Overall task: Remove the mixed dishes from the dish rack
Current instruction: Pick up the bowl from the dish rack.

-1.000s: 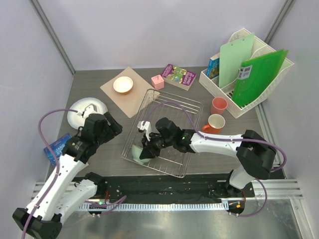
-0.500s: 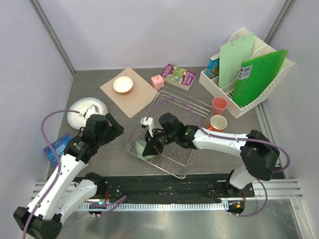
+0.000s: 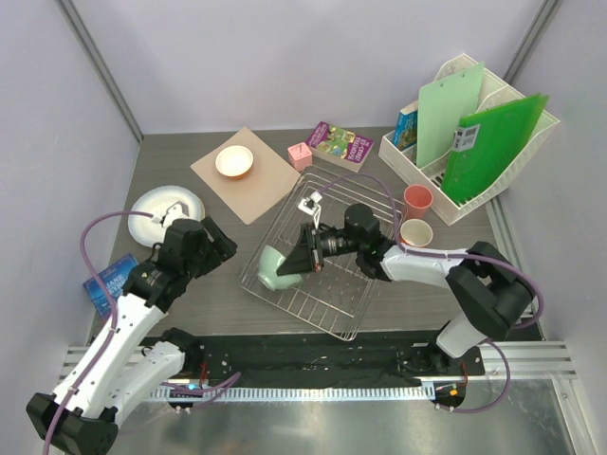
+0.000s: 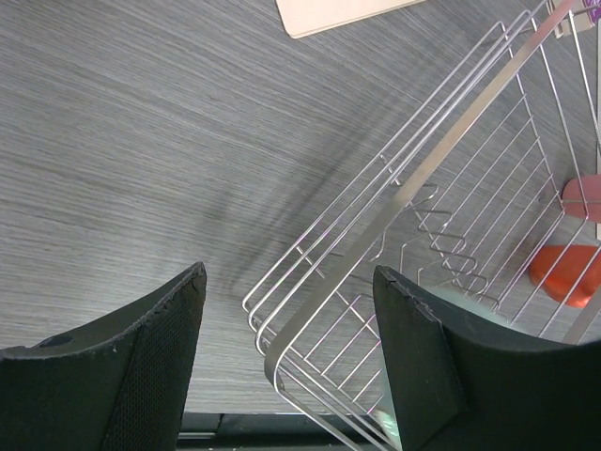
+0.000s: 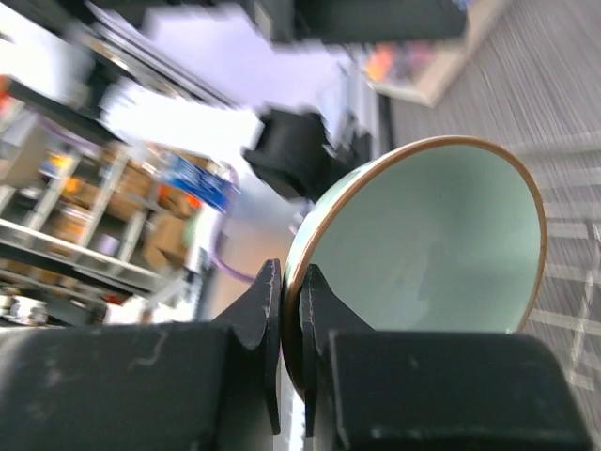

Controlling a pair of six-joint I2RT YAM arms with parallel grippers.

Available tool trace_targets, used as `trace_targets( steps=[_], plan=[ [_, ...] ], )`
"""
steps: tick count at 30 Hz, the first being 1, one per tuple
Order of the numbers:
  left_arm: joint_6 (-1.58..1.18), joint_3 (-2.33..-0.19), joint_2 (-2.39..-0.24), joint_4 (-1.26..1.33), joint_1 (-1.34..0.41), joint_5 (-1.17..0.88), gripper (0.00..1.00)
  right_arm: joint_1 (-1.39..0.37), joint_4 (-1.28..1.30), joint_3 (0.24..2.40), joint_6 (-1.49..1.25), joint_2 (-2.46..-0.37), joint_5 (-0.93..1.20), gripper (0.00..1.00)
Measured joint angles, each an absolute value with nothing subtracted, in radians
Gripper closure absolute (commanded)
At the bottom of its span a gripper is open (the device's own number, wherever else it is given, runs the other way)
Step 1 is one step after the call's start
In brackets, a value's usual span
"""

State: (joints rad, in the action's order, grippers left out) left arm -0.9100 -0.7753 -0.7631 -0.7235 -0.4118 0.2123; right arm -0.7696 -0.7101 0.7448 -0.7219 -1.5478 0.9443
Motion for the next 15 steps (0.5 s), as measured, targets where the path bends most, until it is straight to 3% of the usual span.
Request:
trace_targets(
  steps=[4, 7, 12, 15],
  plan=[
    [-0.910, -0.773, -0.763, -0.717, -0.412, 0.212, 0.29, -0.731, -1.030, 0.742, -0.956, -1.605, 0.998, 0.99],
    [-0.909, -0.773, -0.762, -0.715, -0.412, 0.213, 0.29, -0.718, -1.012, 0.749, -0.936, -1.588, 1.006, 0.99],
    [-0.908, -0.773, -0.752, -0.715, -0.412, 0.216, 0.29, -0.787, -0.383, 0.904, -0.496, -1.440, 0.850, 0.99],
    [-0.908, -0.773, -0.753, -0.715, -0.412, 0.216, 0.29, -0.871, -0.138, 1.000, -0.279, -1.354, 0.684, 0.99]
  ],
)
